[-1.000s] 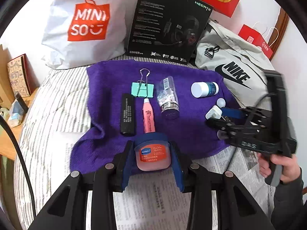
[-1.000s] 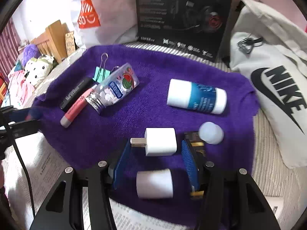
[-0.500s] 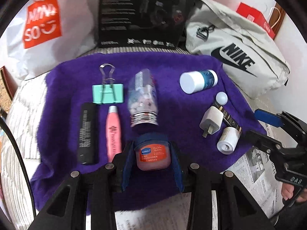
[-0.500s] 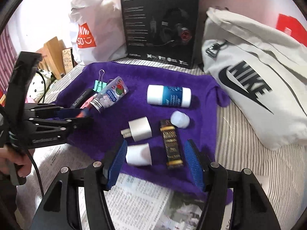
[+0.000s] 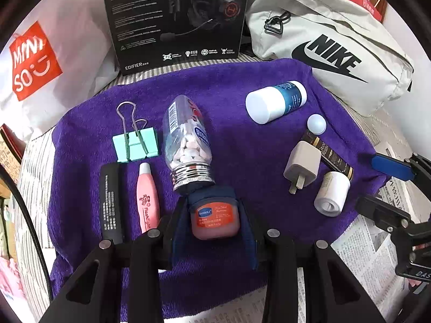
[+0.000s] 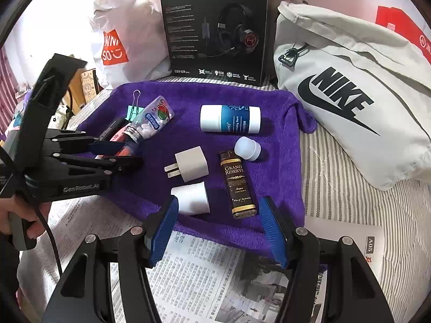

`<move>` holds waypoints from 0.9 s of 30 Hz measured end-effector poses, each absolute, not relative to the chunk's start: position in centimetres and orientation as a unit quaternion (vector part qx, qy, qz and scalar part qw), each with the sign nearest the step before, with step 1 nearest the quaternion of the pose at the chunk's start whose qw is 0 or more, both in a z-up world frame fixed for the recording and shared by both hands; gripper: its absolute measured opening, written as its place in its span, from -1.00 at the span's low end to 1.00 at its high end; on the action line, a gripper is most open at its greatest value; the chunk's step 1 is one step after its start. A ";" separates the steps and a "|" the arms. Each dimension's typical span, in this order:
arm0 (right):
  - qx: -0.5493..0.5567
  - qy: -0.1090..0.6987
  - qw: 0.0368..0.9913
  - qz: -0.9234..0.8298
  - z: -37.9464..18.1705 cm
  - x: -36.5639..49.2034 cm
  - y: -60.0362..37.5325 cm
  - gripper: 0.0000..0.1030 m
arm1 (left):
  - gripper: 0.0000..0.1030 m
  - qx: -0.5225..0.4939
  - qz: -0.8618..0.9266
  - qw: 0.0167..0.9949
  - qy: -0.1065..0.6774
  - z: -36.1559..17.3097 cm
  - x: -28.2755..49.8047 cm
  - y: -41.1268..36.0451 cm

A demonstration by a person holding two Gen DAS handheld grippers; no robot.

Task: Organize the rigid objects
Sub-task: 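Lower the Vaseline jar and open the left tool while the right tool releases the charger on the towel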

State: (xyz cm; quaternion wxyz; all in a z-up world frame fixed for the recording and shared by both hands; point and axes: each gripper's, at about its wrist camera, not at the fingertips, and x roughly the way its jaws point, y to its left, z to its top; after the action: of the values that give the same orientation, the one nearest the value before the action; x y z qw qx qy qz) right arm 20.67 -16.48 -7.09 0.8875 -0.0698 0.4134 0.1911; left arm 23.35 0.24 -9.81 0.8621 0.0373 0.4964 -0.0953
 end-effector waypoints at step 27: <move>-0.080 0.381 0.905 0.173 -4.0 15.6 -17.6 0.32 | 0.44 0.028 -0.094 0.860 0.501 -9.1 21.9 1.1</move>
State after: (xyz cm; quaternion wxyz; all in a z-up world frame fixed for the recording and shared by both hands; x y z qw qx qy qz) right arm 15.64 -17.65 -4.04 0.9049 -0.0796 0.3806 0.1731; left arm 21.93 1.08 -9.10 0.8599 0.0277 0.5010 -0.0945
